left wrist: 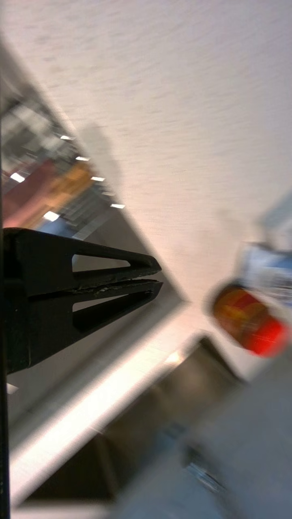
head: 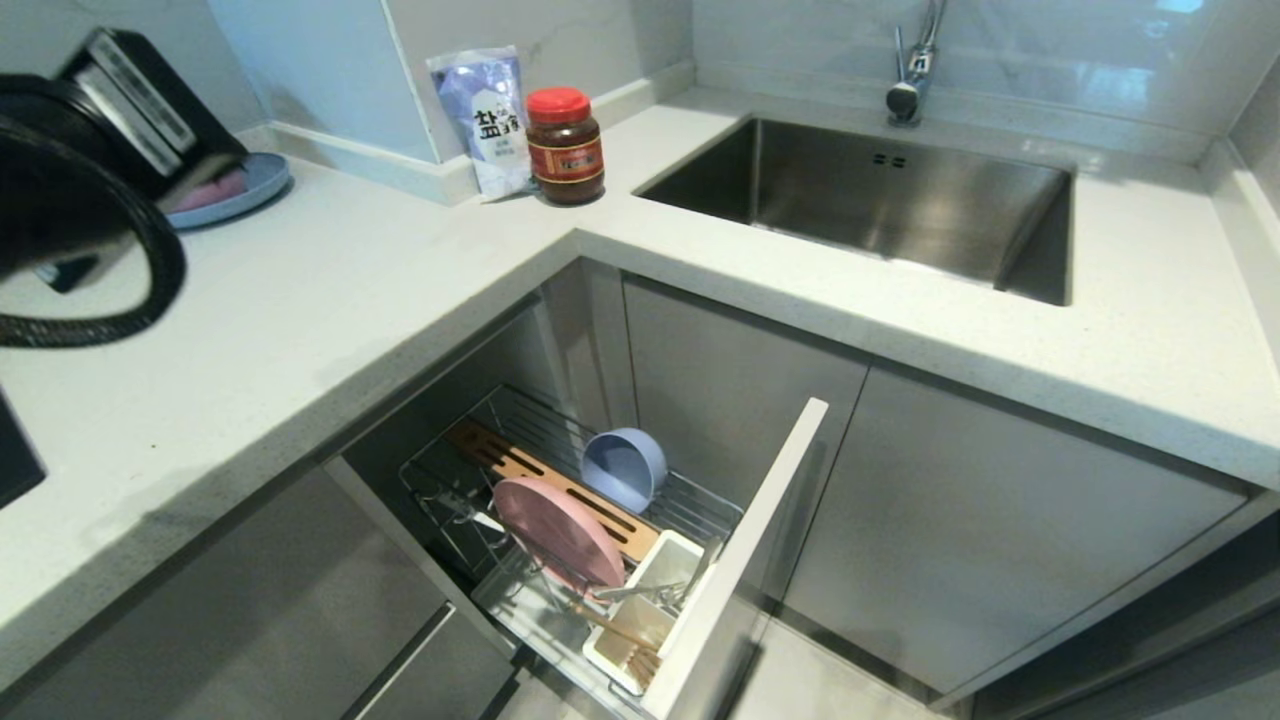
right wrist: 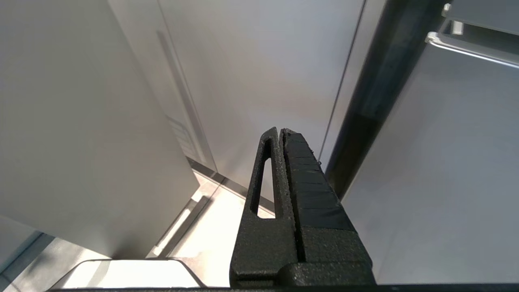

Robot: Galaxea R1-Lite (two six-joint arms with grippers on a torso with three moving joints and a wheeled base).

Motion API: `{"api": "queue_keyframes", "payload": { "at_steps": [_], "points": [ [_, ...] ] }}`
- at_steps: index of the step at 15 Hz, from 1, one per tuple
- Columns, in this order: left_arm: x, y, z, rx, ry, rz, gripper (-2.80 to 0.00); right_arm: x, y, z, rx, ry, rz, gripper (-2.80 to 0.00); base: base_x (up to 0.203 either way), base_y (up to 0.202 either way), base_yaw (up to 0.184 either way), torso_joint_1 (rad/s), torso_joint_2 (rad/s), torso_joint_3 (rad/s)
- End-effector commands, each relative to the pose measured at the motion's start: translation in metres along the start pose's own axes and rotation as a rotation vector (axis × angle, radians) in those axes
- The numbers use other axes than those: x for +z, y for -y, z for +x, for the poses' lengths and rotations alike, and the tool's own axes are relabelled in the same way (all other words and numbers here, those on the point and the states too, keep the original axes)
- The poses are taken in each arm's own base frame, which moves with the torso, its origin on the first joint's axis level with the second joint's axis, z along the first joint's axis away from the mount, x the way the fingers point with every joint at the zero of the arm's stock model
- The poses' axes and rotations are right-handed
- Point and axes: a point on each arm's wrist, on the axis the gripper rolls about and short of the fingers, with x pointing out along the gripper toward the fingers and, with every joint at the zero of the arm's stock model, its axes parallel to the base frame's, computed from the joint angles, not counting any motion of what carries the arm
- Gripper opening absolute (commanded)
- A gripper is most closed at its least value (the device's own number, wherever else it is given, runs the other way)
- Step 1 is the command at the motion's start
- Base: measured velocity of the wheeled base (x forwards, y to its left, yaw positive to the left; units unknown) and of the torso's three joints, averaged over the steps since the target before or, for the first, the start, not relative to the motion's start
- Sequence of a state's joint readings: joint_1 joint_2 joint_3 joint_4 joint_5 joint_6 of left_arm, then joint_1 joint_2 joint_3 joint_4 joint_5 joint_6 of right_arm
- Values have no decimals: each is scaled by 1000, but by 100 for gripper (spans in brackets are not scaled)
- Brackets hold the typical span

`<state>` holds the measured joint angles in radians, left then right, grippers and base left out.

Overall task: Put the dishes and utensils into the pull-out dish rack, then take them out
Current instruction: Take the plate out of the cupboard

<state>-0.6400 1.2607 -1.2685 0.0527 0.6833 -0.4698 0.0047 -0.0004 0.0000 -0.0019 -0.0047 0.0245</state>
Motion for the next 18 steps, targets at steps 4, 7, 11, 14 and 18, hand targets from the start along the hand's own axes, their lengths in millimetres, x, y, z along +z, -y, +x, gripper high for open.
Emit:
{"api": "queue_keyframes", "payload": {
  "at_steps": [4, 7, 11, 14, 18],
  "points": [
    [-60, 19, 18, 149, -243, 161, -280, 0, 0, 0, 1, 3, 0, -280, 0, 0, 0, 0, 0, 0],
    [-107, 23, 22, 217, -417, 276, -280, 0, 0, 0, 1, 4, 0, -280, 0, 0, 0, 0, 0, 0],
    [-166, 39, 40, 286, -495, 253, -280, 0, 0, 0, 0, 4, 0, -280, 0, 0, 0, 0, 0, 0],
    [-195, 42, 52, 344, -515, 221, -280, 0, 0, 0, 1, 3, 0, -280, 0, 0, 0, 0, 0, 0],
    [-216, 46, 65, 364, -507, 180, -280, 0, 0, 0, 1, 4, 0, -280, 0, 0, 0, 0, 0, 0]
  ]
}}
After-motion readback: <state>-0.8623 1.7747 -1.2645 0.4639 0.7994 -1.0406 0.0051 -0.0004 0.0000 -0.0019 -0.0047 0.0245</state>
